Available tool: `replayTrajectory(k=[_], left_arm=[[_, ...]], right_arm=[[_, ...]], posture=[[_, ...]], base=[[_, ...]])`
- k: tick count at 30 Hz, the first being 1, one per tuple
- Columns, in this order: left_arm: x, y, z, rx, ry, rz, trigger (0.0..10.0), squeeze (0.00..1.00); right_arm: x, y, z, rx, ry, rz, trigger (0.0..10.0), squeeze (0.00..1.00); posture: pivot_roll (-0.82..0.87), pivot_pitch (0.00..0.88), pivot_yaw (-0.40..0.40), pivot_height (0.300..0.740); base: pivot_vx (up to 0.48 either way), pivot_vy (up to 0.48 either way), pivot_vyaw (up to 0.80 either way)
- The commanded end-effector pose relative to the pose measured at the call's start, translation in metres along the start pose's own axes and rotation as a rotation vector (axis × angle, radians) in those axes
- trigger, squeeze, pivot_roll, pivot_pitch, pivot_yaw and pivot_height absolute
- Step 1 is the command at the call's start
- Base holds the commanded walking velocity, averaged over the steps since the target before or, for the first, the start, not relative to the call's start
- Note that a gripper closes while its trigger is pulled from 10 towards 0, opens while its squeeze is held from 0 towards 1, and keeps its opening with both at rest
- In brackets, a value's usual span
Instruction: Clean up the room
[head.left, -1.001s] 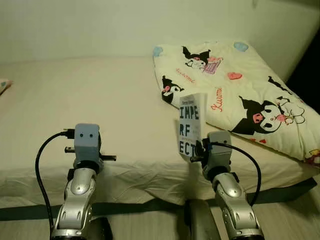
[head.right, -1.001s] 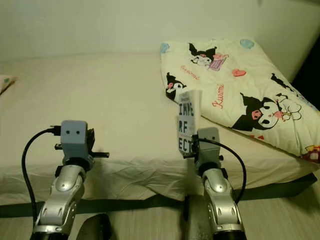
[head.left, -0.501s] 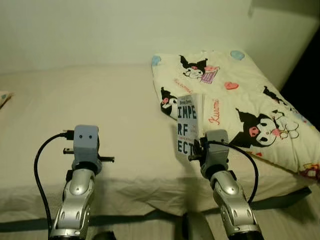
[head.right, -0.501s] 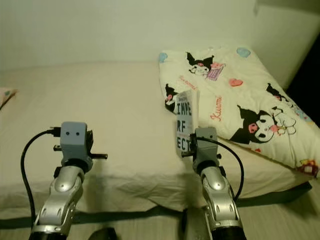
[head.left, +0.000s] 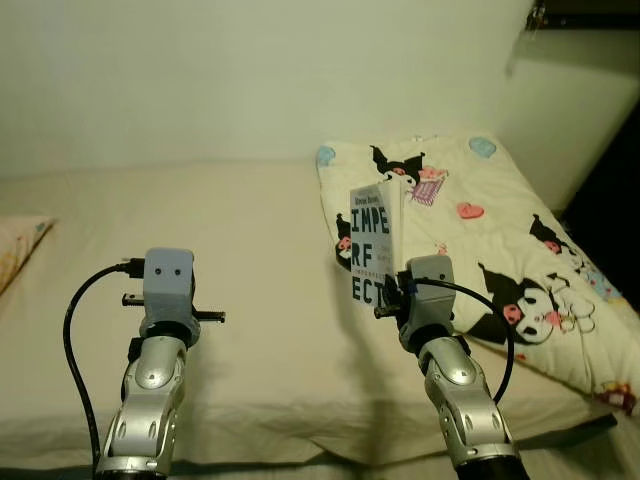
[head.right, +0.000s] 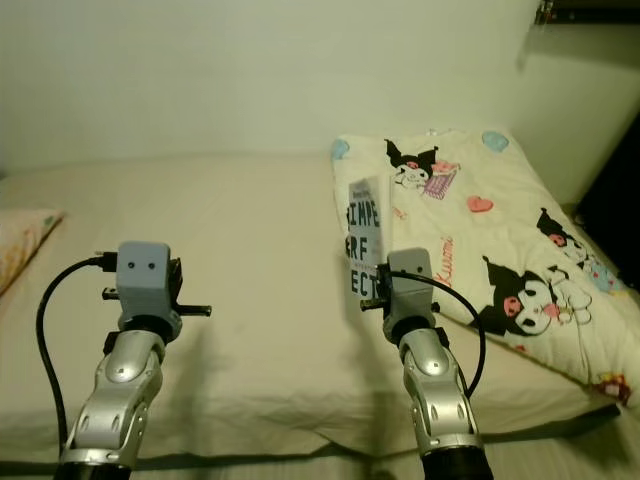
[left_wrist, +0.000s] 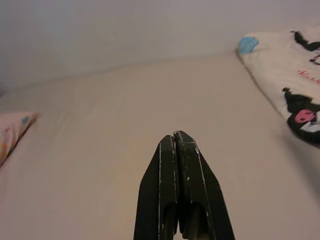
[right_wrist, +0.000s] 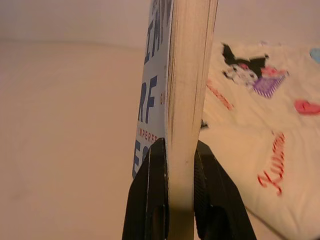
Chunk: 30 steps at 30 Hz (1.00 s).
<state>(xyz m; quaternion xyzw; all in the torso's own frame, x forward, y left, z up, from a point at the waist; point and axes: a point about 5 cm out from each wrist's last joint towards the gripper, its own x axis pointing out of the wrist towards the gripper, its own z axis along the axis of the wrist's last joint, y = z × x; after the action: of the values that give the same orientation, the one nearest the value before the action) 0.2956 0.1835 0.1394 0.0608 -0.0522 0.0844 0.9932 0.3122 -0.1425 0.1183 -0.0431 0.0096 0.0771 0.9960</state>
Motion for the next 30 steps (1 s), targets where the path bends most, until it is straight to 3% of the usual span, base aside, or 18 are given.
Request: replayTrajectory(k=[1,13,19,25,30], left_arm=[[-0.001,0.002,-0.003,0.019,0.004,-0.002,10.0,0.00],[-0.001,0.000,-0.006,0.009,0.011,-0.015,10.0,0.00],[-0.001,-0.003,-0.011,0.004,0.037,-0.046,10.0,0.00],[-0.007,-0.006,-0.016,-0.029,0.053,-0.054,10.0,0.00],[-0.010,-0.008,-0.024,-0.046,0.094,-0.055,10.0,0.00]], right_arm=[[0.000,0.002,0.003,0.011,-0.030,0.010,10.0,0.00],[0.002,0.006,0.009,0.049,-0.066,0.017,10.0,0.00],[-0.002,0.010,0.001,0.014,-0.043,0.037,10.0,0.00],[-0.005,0.003,-0.004,0.040,-0.018,-0.008,10.0,0.00],[-0.006,0.001,-0.009,-0.010,-0.006,-0.028,10.0,0.00]], posture=[[-0.11,0.051,0.006,0.725],[-0.11,0.056,0.013,0.740],[-0.11,0.060,0.004,0.740],[-0.10,0.076,-0.005,0.740],[-0.10,0.078,-0.014,0.740]], base=[[0.000,0.000,0.00],[0.000,0.000,0.00],[0.000,0.000,0.00],[0.000,0.000,0.00],[0.000,0.000,0.00]])
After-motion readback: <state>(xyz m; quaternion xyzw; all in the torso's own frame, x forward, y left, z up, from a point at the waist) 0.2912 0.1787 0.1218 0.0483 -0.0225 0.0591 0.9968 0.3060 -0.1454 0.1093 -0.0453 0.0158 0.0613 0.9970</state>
